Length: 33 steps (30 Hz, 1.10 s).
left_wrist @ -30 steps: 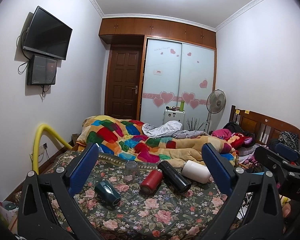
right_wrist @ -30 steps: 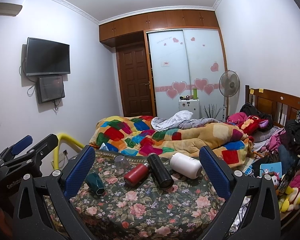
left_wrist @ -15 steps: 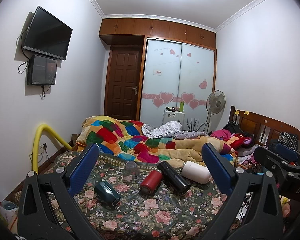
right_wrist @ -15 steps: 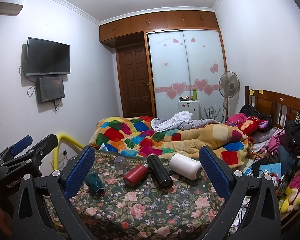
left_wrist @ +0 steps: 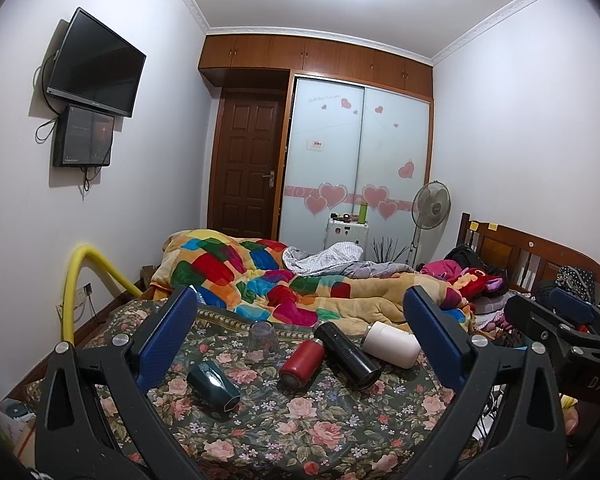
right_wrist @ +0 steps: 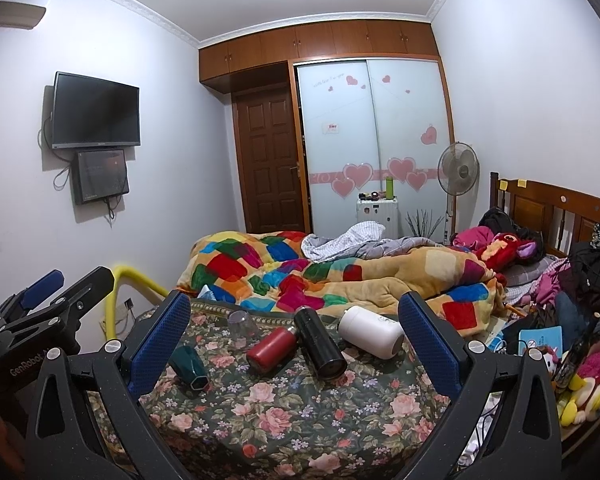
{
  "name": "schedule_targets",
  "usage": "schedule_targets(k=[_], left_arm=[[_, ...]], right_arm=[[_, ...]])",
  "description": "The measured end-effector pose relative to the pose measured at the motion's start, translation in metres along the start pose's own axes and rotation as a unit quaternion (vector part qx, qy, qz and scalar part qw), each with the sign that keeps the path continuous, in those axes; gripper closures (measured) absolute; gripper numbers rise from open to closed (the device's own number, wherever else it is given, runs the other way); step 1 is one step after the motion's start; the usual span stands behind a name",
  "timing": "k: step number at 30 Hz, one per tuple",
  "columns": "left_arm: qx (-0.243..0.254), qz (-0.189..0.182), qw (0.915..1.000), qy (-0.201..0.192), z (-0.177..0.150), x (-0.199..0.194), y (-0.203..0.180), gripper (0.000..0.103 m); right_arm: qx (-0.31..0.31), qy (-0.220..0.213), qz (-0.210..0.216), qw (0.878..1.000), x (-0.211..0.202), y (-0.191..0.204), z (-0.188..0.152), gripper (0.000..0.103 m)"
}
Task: Flip cup upright
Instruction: 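Reach the left tool to the dark green cup and close on it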
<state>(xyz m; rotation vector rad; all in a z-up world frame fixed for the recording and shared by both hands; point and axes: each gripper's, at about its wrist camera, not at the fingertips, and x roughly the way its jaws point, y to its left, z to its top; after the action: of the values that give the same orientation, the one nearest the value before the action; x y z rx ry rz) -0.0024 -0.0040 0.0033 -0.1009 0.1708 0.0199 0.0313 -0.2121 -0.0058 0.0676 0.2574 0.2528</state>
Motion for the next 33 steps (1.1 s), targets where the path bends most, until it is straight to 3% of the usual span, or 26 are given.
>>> schedule_targets(k=[8, 11, 14, 18, 22, 28, 33], left_arm=[[-0.017, 0.009, 0.9995, 0.027, -0.004, 0.021, 0.007, 0.000], [-0.028, 0.019, 0.9979, 0.055, -0.015, 0.045, 0.023, 0.000], [-0.035, 0.056, 0.9930, 0.098, -0.033, 0.077, 0.041, 0.000], [-0.059, 0.114, 0.9751, 0.181, -0.071, 0.133, 0.074, 0.000], [-0.091, 0.143, 0.9541, 0.247, -0.119, 0.179, 0.114, 0.000], [-0.138, 0.137, 0.9239, 0.329, -0.179, 0.239, 0.142, 0.003], [-0.184, 0.128, 0.9061, 0.359, -0.202, 0.275, 0.149, 0.009]], right_arm=[[-0.002, 0.016, -0.002, 1.000, 0.018, -0.001, -0.001, 0.000], [-0.004, 0.023, -0.004, 1.000, 0.027, 0.001, -0.003, 0.000], [-0.005, 0.037, -0.007, 0.999, 0.041, 0.001, -0.008, 0.000], [-0.003, 0.065, -0.012, 0.998, 0.068, -0.004, -0.016, 0.000], [0.001, 0.095, -0.018, 0.995, 0.095, -0.007, -0.025, 0.000], [0.010, 0.148, -0.025, 0.989, 0.139, -0.016, -0.041, 0.000], [0.010, 0.178, -0.029, 0.984, 0.167, -0.017, -0.052, 0.000]])
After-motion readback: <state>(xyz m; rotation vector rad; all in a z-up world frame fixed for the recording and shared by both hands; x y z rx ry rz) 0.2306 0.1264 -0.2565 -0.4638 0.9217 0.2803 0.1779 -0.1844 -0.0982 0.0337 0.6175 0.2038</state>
